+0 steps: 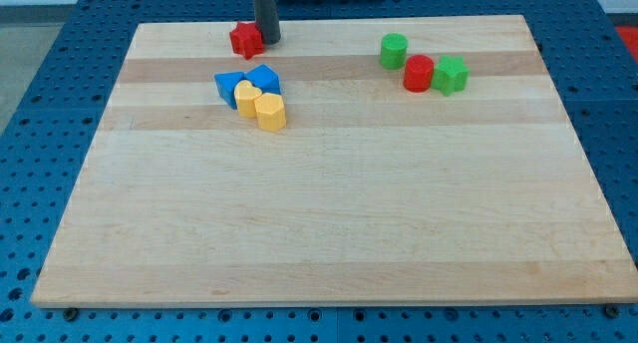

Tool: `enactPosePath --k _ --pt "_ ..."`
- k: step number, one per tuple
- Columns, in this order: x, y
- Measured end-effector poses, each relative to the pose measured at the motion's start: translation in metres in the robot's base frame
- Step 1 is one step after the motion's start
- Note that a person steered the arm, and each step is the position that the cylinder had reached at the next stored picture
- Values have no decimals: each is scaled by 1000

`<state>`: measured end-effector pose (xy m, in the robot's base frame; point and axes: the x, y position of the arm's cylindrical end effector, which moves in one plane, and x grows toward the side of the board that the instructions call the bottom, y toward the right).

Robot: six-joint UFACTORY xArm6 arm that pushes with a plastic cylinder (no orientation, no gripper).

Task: Push the red star to the top left side of the board

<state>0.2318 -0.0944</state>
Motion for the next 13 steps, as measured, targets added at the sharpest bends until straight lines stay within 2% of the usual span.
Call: enactPosePath --k 2,9,13 --pt "18 5" --pt "29 -71" --pt "16 -107"
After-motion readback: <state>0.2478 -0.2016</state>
